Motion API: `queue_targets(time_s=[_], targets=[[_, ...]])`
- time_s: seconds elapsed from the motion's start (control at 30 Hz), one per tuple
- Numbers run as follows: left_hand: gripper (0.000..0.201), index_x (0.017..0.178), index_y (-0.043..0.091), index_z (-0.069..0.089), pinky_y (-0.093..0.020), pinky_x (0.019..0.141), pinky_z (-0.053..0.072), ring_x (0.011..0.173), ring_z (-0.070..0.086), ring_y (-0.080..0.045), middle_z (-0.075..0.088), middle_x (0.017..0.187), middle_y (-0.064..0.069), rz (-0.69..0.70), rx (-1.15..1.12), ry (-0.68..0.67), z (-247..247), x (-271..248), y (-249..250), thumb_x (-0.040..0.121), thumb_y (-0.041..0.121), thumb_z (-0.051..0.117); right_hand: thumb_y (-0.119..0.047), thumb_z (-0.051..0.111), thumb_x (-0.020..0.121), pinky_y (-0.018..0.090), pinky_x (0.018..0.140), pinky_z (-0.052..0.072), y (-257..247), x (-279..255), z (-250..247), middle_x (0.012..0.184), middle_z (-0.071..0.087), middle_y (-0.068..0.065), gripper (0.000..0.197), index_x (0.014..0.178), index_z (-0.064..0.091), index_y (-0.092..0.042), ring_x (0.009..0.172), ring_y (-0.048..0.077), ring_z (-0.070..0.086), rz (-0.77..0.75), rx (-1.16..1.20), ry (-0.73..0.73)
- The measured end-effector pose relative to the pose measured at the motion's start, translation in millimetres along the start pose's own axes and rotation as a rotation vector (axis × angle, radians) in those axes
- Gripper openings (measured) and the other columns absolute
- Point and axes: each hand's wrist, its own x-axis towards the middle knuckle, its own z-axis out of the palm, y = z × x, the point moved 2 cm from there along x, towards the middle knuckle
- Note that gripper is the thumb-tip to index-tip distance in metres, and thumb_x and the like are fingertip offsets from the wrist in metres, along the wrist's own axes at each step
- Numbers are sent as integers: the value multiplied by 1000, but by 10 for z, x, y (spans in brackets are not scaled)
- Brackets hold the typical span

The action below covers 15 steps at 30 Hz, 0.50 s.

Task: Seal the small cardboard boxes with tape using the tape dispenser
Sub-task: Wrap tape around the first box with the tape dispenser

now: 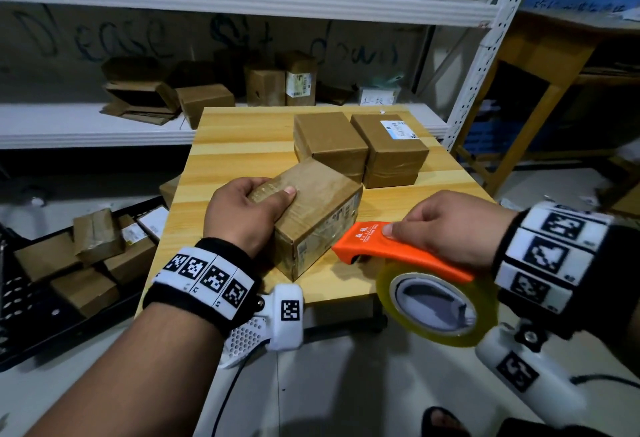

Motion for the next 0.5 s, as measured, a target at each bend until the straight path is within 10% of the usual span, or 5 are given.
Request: queue_targets(time_s=[0.3, 0.5], targets=[[32, 107, 23, 74, -49, 80, 65, 81, 80, -23, 81, 95, 0, 33, 19, 15, -18, 8, -9, 81, 34, 89, -62, 61, 95, 37, 90, 55, -174, 338, -51, 93, 75, 2, 49, 105, 75, -16, 86, 18, 68, 77, -326, -197], [36, 112, 23, 74, -45, 81, 66, 82, 79, -20, 80, 96, 2, 60, 63, 13, -21, 32, -6, 82, 37, 88, -68, 60, 92, 33, 80, 54, -100, 306, -270, 69, 70, -4, 51, 80, 75, -20, 69, 14, 65, 58, -234, -115]])
